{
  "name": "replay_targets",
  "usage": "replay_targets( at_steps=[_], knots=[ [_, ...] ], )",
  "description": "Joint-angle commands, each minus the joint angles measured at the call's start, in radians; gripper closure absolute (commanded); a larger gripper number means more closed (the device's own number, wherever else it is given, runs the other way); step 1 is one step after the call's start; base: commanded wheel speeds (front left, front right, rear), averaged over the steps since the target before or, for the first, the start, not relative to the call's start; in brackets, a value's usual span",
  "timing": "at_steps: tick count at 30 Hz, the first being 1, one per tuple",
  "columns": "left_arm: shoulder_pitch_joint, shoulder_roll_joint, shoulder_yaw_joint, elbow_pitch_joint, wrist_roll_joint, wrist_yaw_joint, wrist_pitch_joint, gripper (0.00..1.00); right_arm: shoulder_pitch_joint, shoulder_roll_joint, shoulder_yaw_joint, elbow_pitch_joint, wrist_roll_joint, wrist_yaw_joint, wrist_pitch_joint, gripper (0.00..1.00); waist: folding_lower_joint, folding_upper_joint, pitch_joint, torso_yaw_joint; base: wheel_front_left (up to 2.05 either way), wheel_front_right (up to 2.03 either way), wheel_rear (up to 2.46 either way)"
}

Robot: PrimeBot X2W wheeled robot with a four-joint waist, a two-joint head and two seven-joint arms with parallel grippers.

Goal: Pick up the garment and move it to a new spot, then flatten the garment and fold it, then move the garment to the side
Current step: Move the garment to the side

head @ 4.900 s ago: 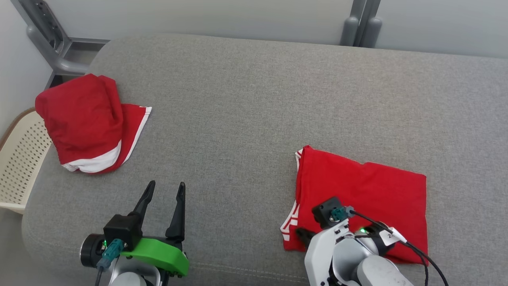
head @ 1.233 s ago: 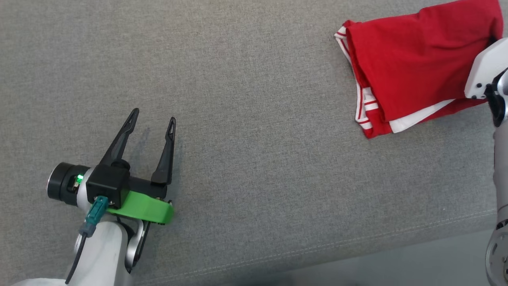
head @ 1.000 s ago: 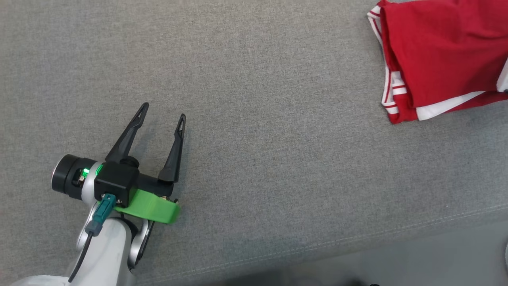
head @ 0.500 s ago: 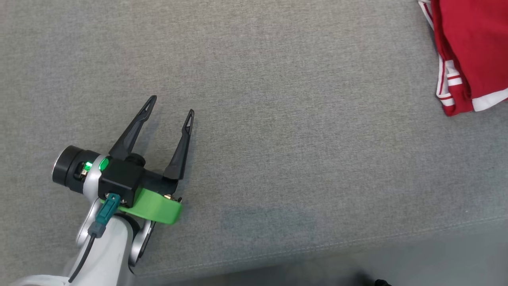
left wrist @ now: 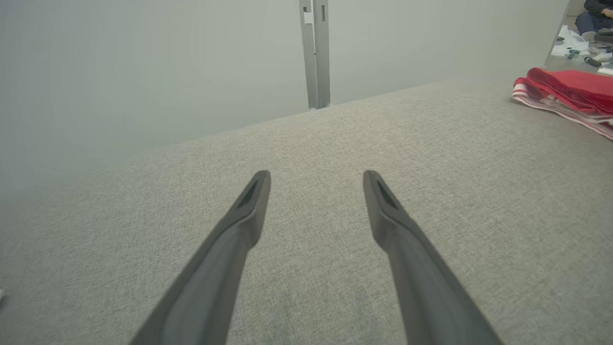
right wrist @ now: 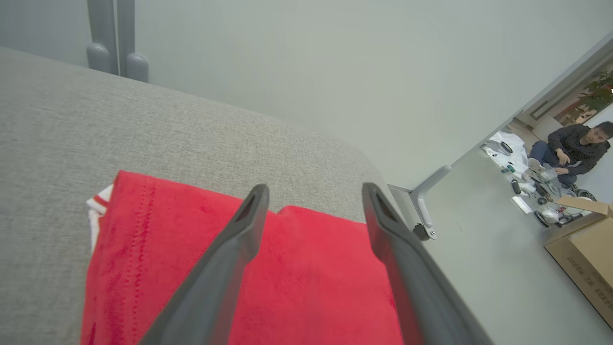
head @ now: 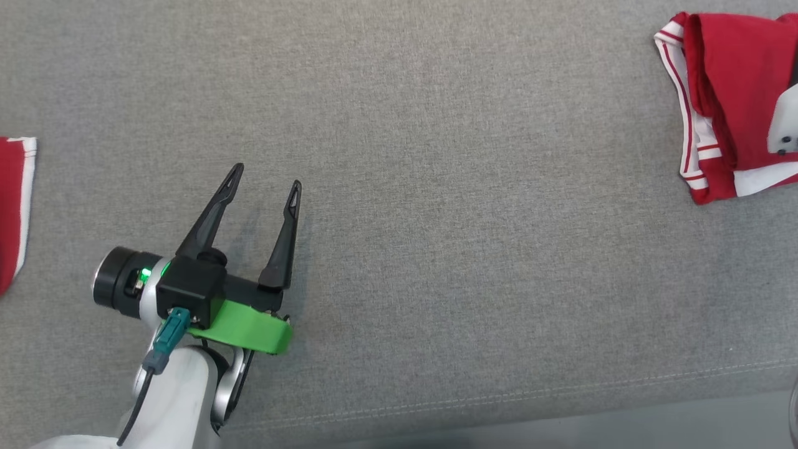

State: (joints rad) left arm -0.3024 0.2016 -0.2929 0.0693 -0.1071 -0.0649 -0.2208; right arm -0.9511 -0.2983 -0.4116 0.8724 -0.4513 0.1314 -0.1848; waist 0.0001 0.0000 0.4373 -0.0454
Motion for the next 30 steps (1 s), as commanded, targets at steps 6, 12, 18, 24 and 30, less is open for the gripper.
replay_targets(
  at_steps=[6,12,18,24,30],
  knots=[
    [0.05,-0.025,0.045,0.046,-0.067,0.03,-0.01,0.0,0.08,0.025,0.093,0.0,0.115,-0.002,-0.067,0.0,-0.0001,0.0,-0.159,0.04,0.0,0.0,0.0],
    [0.108,-0.039,0.102,0.069,-0.087,0.1,-0.03,0.0,0.244,0.068,0.23,-0.131,0.273,-0.002,-0.08,0.0,-0.0001,0.0,-0.288,0.076,0.0,0.0,0.0],
    [0.173,-0.037,0.143,0.098,-0.144,0.111,-0.011,0.0,0.39,0.118,0.335,-0.281,0.397,-0.002,-0.068,0.0,-0.0001,0.0,-0.36,0.09,0.0,0.0,0.0],
    [0.215,-0.037,0.153,0.118,-0.171,0.122,0.008,0.0,0.534,0.173,0.348,-0.408,0.485,-0.002,-0.013,0.0,-0.0001,0.0,-0.413,0.125,0.0,0.0,0.0],
    [0.242,-0.03,0.144,0.145,-0.16,0.127,-0.003,0.0,0.685,0.232,0.334,-0.514,0.513,-0.001,0.036,0.0,-0.0001,0.0,-0.454,0.156,0.0,0.0,0.0]
  ],
)
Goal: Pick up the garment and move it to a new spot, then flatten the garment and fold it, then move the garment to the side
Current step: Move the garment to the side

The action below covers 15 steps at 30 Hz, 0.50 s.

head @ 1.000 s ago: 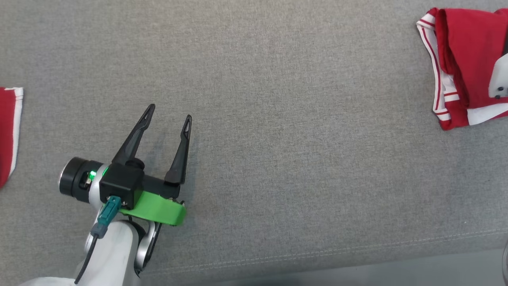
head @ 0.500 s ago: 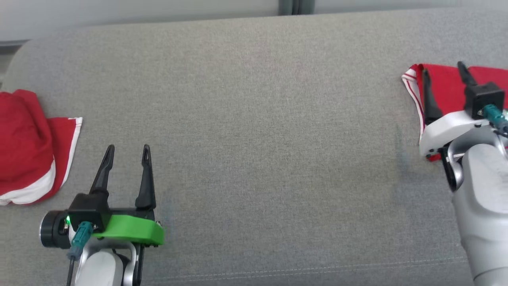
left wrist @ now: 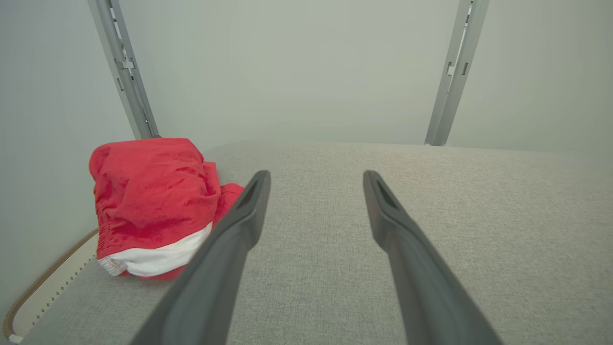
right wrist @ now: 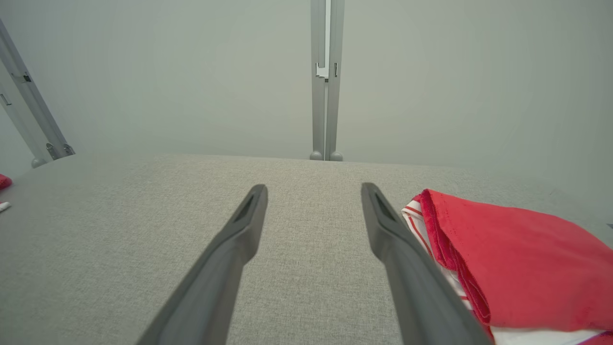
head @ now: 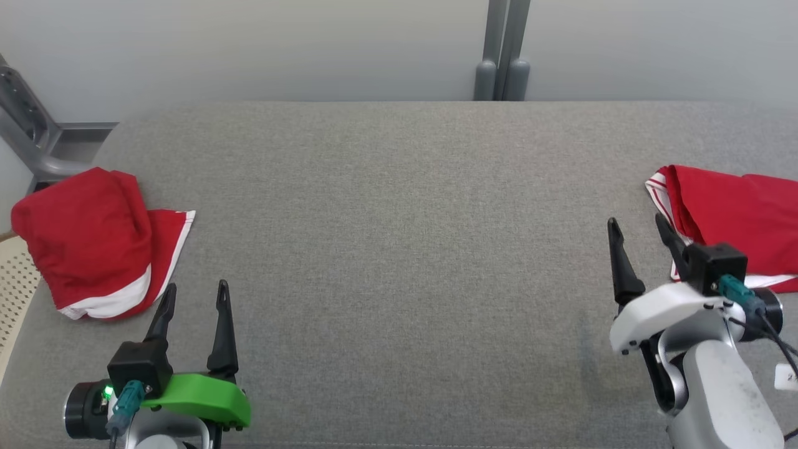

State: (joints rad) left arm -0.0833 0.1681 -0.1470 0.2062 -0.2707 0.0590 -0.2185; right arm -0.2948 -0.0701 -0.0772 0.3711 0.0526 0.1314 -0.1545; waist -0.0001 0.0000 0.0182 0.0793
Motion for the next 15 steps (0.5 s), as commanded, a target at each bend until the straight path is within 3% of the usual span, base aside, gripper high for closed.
replay_targets(
  at_steps=[1,6,15],
  knots=[
    [0.023,0.006,-0.003,0.01,0.005,0.002,-0.006,0.0,0.049,0.008,0.0,-0.025,0.013,-0.001,0.015,0.0,0.0001,0.0,-0.039,0.033,0.0,0.0,0.0],
    [0.04,0.011,-0.01,0.017,-0.001,-0.009,-0.016,0.0,0.144,0.018,0.018,-0.077,0.061,-0.001,0.039,0.0,0.0001,0.0,-0.052,0.04,0.0,0.0,0.0],
    [0.071,0.02,-0.029,0.037,-0.021,-0.051,-0.029,0.0,0.213,0.017,0.004,-0.062,0.134,-0.001,0.027,0.0,0.0001,0.0,-0.069,0.033,0.0,0.0,0.0]
  ],
)
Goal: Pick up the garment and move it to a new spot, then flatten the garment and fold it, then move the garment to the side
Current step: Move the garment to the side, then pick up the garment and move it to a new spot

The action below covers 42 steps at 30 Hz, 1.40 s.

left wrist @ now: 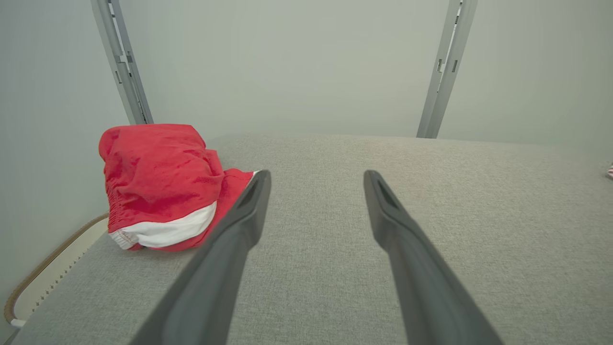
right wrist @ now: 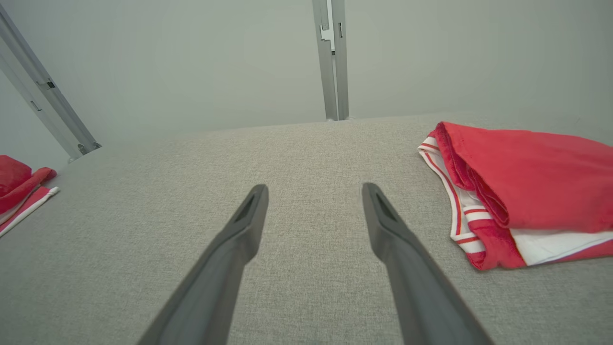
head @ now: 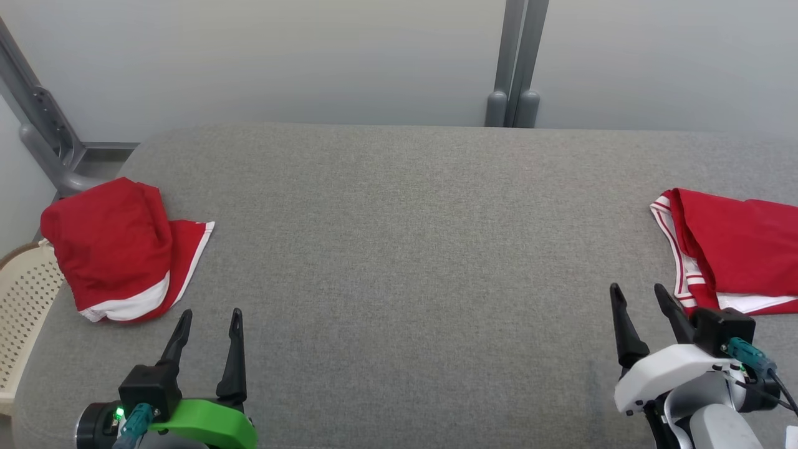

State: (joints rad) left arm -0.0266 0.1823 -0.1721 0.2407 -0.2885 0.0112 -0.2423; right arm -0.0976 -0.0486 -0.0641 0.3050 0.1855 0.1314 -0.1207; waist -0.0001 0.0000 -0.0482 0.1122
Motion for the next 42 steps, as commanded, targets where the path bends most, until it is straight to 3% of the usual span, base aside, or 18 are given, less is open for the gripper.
replay_targets(
  at_steps=[1,21,42],
  knots=[
    [0.017,0.005,-0.004,0.003,-0.004,-0.006,-0.008,0.0,0.018,-0.004,-0.011,0.006,-0.002,-0.001,-0.008,0.0,0.0001,0.0,-0.004,0.0,0.0,0.0,0.0],
    [-0.008,0.007,-0.012,0.011,0.007,-0.004,-0.021,0.0,0.043,-0.004,-0.012,-0.031,-0.017,-0.001,0.006,0.0,0.0001,0.0,0.008,0.013,0.0,0.0,0.0],
    [-0.015,0.023,-0.041,0.012,-0.004,-0.013,0.005,0.0,0.035,-0.004,0.087,-0.021,0.044,-0.001,0.004,0.0,0.0001,0.0,0.011,0.303,0.0,0.0,0.0]
  ],
)
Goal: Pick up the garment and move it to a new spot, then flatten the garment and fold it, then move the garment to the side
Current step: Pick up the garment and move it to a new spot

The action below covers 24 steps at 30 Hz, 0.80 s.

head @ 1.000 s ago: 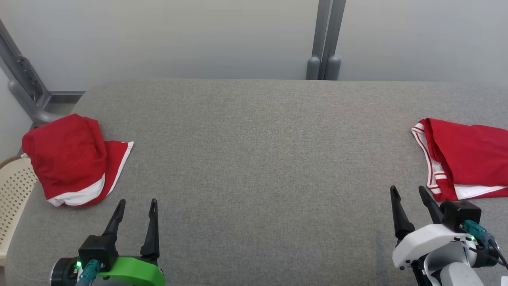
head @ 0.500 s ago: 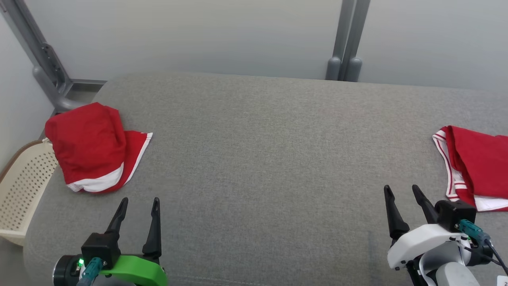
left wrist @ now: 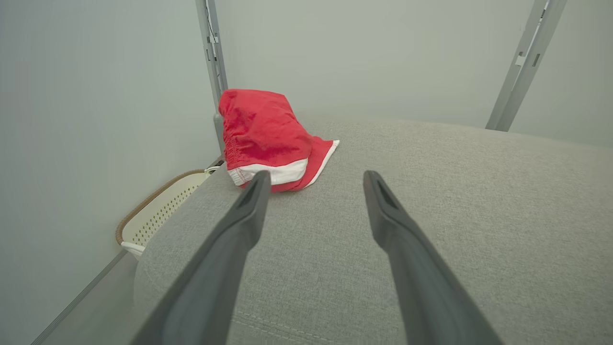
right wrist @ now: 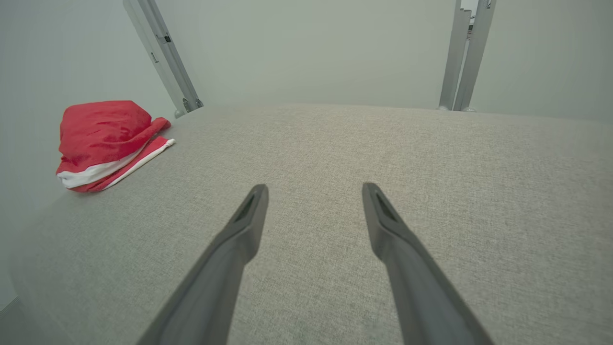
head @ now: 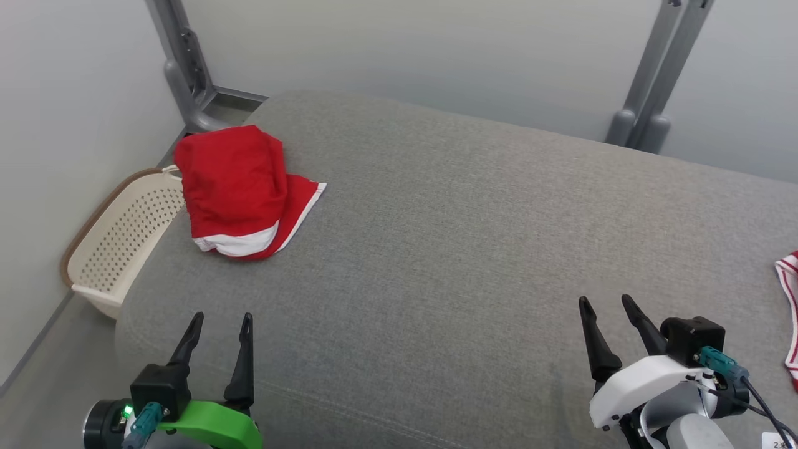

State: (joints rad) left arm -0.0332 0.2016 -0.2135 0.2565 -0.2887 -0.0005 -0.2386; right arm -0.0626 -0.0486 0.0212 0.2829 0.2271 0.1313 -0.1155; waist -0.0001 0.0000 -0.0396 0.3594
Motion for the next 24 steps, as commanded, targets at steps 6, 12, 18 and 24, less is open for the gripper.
replay_targets(
  at_steps=[6,12,18,24],
  knots=[
    [-0.003,0.008,0.002,-0.005,-0.01,0.004,0.003,0.0,-0.004,-0.004,0.015,-0.003,-0.003,-0.001,0.004,0.0,0.0001,0.0,0.008,0.098,0.0,0.0,0.0],
    [-0.001,0.009,0.006,-0.007,-0.019,0.011,0.001,0.0,-0.008,-0.004,0.022,-0.009,-0.01,-0.001,0.007,0.0,0.0001,0.0,0.012,0.121,0.0,0.0,0.0],
    [-0.066,0.005,0.0,0.029,-0.055,-0.018,0.047,0.0,-0.012,-0.004,0.029,-0.042,-0.031,-0.001,0.025,0.0,0.0001,0.0,0.027,0.131,0.0,0.0,0.0],
    [-0.249,-0.032,0.024,0.153,-0.129,-0.043,0.137,0.0,-0.028,-0.005,0.044,-0.133,-0.085,-0.001,0.084,0.0,0.0001,0.0,0.097,0.114,0.0,0.0,0.0]
  ],
)
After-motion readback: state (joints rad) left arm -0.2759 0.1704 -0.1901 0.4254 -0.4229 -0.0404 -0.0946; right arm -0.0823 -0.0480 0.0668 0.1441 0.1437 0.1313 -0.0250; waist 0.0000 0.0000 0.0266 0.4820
